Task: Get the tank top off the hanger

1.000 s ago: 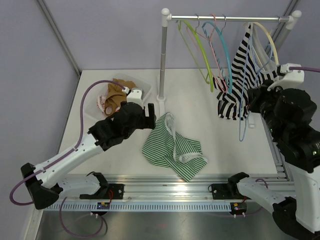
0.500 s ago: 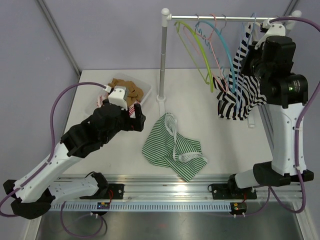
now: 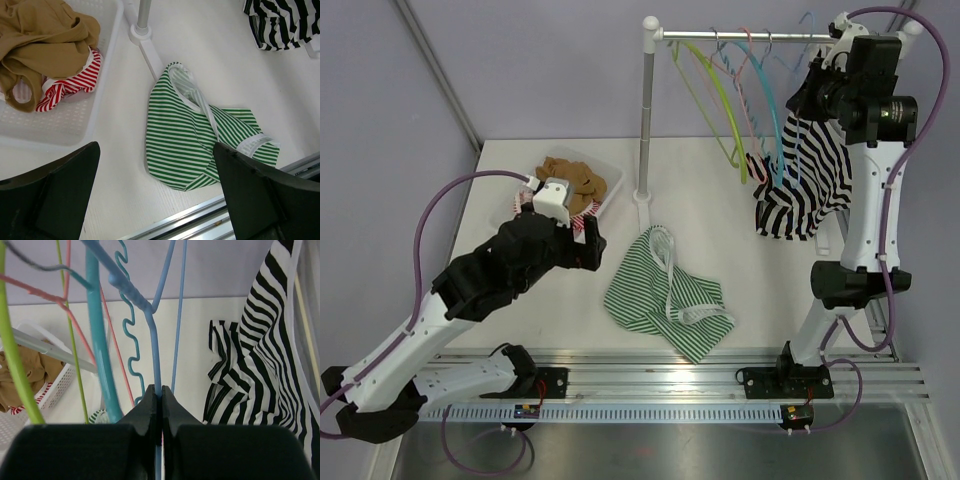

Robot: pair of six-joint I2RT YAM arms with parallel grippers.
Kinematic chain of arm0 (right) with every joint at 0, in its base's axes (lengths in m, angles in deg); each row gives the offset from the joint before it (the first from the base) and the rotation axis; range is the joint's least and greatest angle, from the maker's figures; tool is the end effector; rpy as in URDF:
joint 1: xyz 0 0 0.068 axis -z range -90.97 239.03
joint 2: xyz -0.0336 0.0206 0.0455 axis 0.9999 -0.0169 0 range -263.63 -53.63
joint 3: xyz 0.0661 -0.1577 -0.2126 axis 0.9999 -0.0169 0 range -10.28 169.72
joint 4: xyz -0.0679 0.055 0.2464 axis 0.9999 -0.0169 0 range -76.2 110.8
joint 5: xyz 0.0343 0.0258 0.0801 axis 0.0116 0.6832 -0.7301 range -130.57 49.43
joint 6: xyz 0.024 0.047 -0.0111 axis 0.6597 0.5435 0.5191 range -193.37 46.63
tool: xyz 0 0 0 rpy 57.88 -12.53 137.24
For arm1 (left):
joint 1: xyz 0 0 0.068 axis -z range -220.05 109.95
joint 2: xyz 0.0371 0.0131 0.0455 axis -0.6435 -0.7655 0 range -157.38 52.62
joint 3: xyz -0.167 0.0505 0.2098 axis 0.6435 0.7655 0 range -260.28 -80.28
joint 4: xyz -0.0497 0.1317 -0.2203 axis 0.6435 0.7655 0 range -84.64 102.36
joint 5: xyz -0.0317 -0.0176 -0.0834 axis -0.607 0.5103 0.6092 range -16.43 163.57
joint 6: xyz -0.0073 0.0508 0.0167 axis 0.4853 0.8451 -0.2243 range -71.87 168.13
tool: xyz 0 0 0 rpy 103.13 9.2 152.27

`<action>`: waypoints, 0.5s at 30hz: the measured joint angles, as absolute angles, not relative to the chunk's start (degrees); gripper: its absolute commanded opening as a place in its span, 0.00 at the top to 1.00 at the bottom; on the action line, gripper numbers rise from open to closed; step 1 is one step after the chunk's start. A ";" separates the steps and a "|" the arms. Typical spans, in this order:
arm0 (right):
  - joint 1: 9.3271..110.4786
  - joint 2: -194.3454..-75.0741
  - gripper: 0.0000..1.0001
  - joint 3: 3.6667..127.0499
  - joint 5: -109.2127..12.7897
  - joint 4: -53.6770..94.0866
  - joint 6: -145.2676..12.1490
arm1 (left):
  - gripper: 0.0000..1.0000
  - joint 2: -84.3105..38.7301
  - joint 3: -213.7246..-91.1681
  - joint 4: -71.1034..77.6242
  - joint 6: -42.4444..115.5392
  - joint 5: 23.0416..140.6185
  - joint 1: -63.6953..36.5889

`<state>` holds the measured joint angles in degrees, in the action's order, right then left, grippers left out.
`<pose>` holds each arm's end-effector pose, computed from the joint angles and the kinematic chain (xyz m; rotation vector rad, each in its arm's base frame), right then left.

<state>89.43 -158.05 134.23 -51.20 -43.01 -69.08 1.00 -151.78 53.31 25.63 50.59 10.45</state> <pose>0.3344 0.0043 0.5290 -0.0391 1.9841 0.2280 0.1127 -0.1148 0.4100 0.2502 2.0256 -0.3921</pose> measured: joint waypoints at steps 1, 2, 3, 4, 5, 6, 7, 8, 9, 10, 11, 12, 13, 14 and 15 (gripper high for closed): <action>89.98 -159.01 1.00 134.58 -52.08 -43.19 -69.10 | 0.01 0.80 -151.78 53.31 25.67 51.00 10.45; 90.35 -159.73 1.00 134.60 -52.67 -43.34 -69.08 | 0.01 0.63 -151.76 53.20 25.67 51.46 10.45; 90.70 -160.35 1.00 134.60 -53.30 -43.67 -69.10 | 0.01 0.41 -151.69 53.09 25.65 51.96 10.45; 90.94 -160.78 1.00 134.52 -53.78 -43.84 -69.10 | 0.01 0.17 -151.43 52.56 25.65 52.51 10.45; 91.03 -160.98 1.00 134.28 -54.07 -43.82 -69.08 | 0.01 -0.09 -150.97 51.89 25.60 53.14 10.47; 91.05 -160.98 1.00 133.53 -54.70 -43.73 -69.08 | 0.01 -0.40 -150.34 51.21 25.52 53.82 10.49; 91.03 -160.96 1.00 132.94 -55.18 -43.75 -69.08 | 0.01 -0.64 -149.47 50.40 25.34 54.28 10.62; 91.03 -160.91 0.99 132.37 -55.36 -43.67 -69.10 | 0.01 -0.90 -148.50 49.48 25.14 54.78 10.88; 91.03 -160.85 0.94 131.74 -55.53 -43.43 -69.10 | 0.01 -1.23 -147.50 48.48 24.95 55.26 11.23; 91.01 -160.83 0.84 131.08 -55.77 -43.38 -69.10 | 0.01 -1.58 -146.47 47.34 24.69 55.72 11.61; 91.01 -160.83 0.67 130.58 -55.97 -43.03 -69.06 | 0.01 -2.06 -145.38 46.14 24.51 56.23 12.26; 91.01 -160.83 0.64 130.30 -56.06 -42.88 -68.84 | 0.01 -2.78 -144.11 44.56 24.34 56.71 12.92; 91.01 -160.70 0.61 130.01 -56.01 -42.90 -69.10 | 0.01 -3.48 -142.82 42.99 24.29 57.25 13.57; 91.01 -160.48 0.51 129.77 -55.88 -42.88 -69.28 | 0.01 -4.14 -141.84 41.83 24.25 57.67 14.12; 91.01 -160.08 0.46 129.51 -55.60 -42.88 -69.10 | 0.01 -5.16 -140.70 40.39 24.25 58.35 14.71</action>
